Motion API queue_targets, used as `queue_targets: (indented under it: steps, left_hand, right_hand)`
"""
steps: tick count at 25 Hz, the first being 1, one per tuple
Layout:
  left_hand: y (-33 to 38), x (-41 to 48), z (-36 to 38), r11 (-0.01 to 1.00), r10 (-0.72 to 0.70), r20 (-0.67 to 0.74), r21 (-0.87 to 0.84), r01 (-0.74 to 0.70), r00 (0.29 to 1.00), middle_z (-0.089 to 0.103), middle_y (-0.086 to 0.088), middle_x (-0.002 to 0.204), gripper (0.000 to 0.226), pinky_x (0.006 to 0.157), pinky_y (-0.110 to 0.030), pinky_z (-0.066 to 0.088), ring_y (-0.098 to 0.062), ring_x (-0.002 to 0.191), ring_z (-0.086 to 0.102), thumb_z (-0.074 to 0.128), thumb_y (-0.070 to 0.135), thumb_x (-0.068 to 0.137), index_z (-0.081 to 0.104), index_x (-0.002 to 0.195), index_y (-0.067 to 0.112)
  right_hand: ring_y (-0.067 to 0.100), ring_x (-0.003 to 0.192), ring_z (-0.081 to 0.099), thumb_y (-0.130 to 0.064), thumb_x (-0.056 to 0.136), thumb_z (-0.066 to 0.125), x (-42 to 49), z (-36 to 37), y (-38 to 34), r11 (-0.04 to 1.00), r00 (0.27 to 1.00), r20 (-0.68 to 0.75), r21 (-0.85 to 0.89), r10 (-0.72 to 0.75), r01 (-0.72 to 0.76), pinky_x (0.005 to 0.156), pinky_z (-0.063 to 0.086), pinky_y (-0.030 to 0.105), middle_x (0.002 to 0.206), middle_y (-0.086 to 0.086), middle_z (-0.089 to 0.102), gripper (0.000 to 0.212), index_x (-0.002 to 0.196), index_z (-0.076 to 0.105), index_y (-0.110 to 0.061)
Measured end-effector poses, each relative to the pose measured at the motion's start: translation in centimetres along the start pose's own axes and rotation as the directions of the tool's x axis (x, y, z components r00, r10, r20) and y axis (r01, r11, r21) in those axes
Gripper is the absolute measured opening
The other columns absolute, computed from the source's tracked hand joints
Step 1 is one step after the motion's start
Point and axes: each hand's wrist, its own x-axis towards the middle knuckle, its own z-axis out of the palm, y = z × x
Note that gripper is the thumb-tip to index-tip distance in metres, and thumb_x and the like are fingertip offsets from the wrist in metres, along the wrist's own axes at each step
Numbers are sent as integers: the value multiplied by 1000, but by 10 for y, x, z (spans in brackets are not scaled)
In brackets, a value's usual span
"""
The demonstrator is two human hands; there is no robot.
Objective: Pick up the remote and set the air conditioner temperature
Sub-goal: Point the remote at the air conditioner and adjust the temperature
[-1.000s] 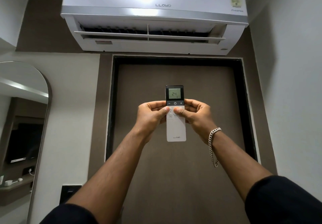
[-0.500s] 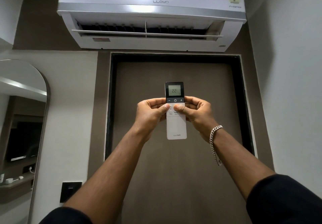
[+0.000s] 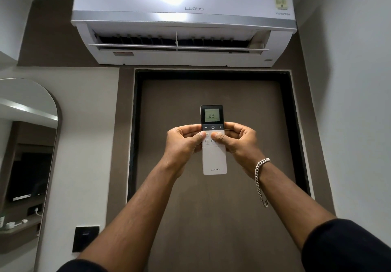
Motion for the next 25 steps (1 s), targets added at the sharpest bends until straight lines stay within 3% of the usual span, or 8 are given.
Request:
queue_targets:
  steps: [11,17,20,25]
  left_hand:
    - [4,-4,6,1000,7,2,-17,-7,1000,74,-9,93,20,74,-34,61,-21,83,74,66,3,83,65,102,5]
    - [5,-4,7,1000,-17,-25,-13,17,1000,71,-20,104,32,83,-42,59,-31,94,71,65,4,84,60,114,-5]
    - [7,-4,10,999,-19,-50,-37,17,999,72,-19,96,23,78,-40,60,-29,88,72,65,6,85,64,105,-3]
    - [9,-2,12,1000,-10,-62,-31,8,998,73,-12,87,17,68,-31,62,-19,74,74,66,7,84,65,99,0]
  right_hand:
    - [20,89,74,-10,74,78,-3,-1,-3,1000,1000,-15,-1,-26,26,75,61,31,106,12,74,40,111,62,-10]
    - [23,94,73,-11,74,78,-2,-3,-3,1000,1000,-6,0,-19,19,78,61,34,109,14,73,51,120,59,-3]
    - [25,95,73,-10,74,78,-4,-1,-5,1000,1000,-8,0,-19,19,82,59,39,109,14,73,51,121,59,-2]
    - [18,92,73,-12,76,76,-7,0,-10,999,999,-10,-9,-31,31,74,61,28,103,6,73,45,118,60,-9]
